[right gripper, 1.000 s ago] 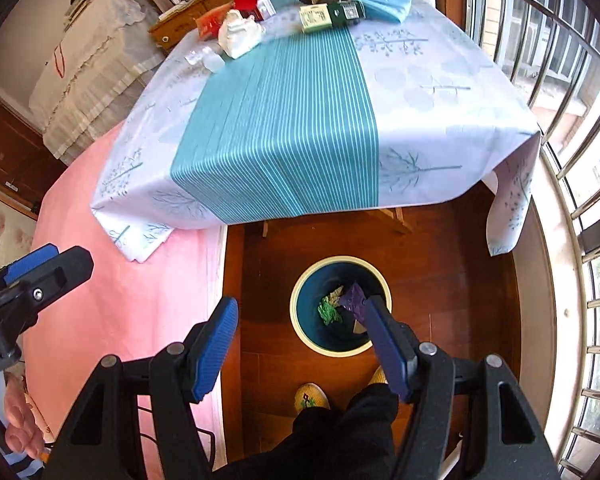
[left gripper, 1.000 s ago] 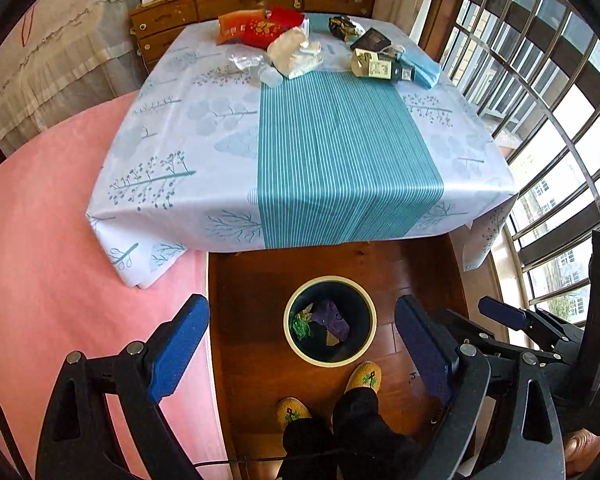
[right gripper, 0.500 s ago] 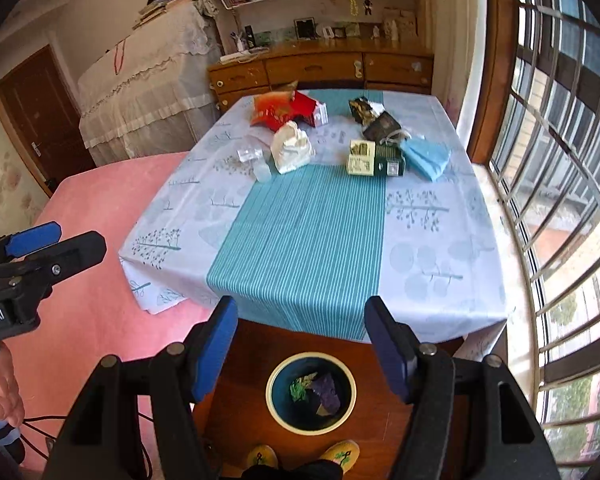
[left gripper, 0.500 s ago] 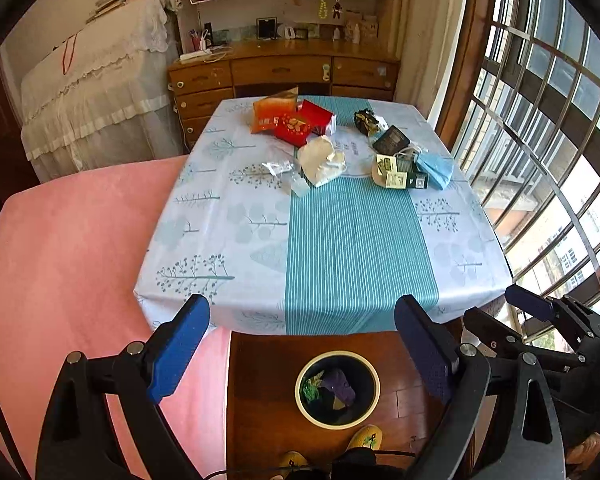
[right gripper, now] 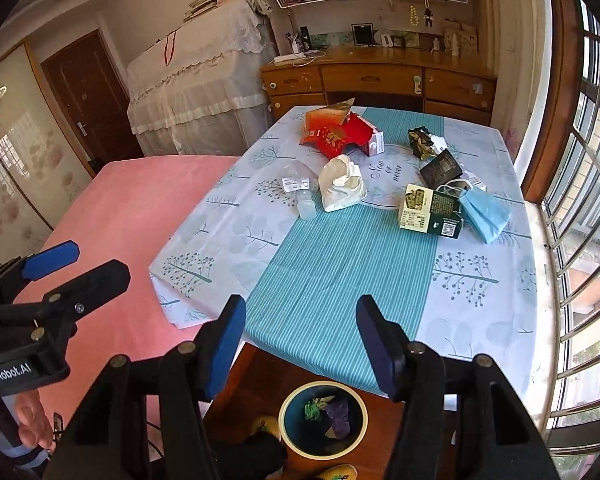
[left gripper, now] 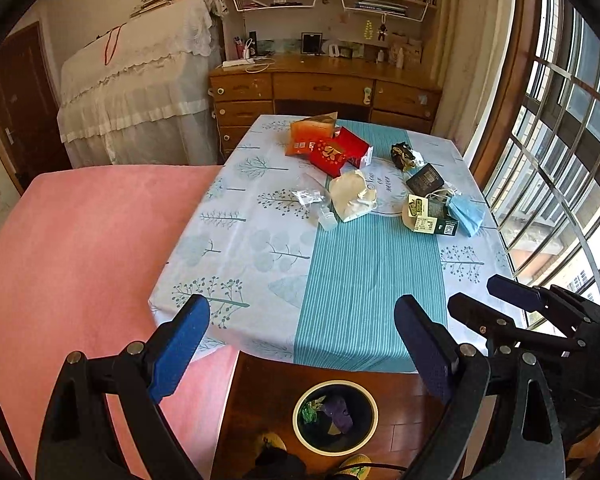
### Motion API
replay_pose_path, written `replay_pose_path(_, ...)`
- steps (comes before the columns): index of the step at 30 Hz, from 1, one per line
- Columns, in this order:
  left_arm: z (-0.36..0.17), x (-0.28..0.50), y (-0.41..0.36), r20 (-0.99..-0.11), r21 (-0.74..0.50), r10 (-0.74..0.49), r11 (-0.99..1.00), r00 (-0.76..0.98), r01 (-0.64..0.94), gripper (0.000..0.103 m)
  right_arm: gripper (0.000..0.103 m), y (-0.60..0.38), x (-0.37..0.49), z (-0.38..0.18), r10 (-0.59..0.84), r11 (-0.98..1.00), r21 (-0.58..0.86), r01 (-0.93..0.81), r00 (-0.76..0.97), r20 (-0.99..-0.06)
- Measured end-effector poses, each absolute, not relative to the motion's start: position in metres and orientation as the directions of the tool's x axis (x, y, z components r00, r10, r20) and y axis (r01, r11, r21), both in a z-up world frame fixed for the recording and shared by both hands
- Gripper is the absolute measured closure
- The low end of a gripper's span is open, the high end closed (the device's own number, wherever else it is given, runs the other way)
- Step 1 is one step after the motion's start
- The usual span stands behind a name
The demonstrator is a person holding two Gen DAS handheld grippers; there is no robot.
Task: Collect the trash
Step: 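Raise both tools back toward the table, then grasp the white tissue with the right tool while the left tool grasps the plastic bottle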
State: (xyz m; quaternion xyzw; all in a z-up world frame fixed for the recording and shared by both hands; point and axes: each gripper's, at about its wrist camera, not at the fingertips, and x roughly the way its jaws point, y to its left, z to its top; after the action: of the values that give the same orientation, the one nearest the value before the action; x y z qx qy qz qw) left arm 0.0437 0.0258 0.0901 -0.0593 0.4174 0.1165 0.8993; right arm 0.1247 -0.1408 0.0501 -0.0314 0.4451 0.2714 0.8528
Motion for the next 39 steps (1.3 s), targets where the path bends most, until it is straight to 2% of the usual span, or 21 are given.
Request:
replay_pose_path(7, 0.069, 0.098, 0.052, -0.806, -0.029, 0.106, 0.976, 0.582, -0.216, 0.011, 0.045, -0.124, 0.165, 0.036, 0.429, 0.867, 0.227, -0.445, 0.433, -0.793)
replay_pose_path(14, 0.045, 0.188, 0.096, -0.828, -0.098, -0.01, 0.987, 0.56, -0.126, 0.011, 0.046, -0.102, 0.234, 0.017, 0.384, 0.91, 0.257, -0.326, 0.425, -0.82)
replay_pose_path(24, -0.036, 0.313, 0.14, -0.893, -0.125, -0.085, 0.99, 0.442, -0.061, 0.012, 0.046, -0.062, 0.342, -0.061, 0.31, 0.949, 0.271, -0.159, 0.345, -0.886)
replay_pose_path(35, -0.085, 0.368, 0.165, -0.916, -0.232, -0.192, 0.97, 0.353, -0.075, 0.013, 0.046, -0.062, 0.39, -0.106, 0.33, 0.939, 0.344, -0.013, 0.32, -0.888)
replay_pose_path(37, -0.091, 0.374, 0.165, -0.918, -0.246, -0.206, 0.966, 0.34, -0.079, 0.013, 0.049, -0.06, 0.39, -0.108, 0.327, 0.941, 0.338, -0.02, 0.321, -0.889)
replay_pose_path(38, -0.093, 0.376, 0.165, -0.919, -0.251, -0.212, 0.965, 0.332, -0.08, 0.013, 0.064, -0.059, 0.39, -0.11, 0.328, 0.941, 0.336, -0.028, 0.316, -0.89)
replay_pose_path(39, -0.097, 0.378, 0.165, -0.921, -0.256, -0.218, 0.963, 0.323, -0.081, 0.013, 0.075, -0.057, 0.391, -0.113, 0.341, 0.938, 0.346, -0.037, 0.292, -0.893)
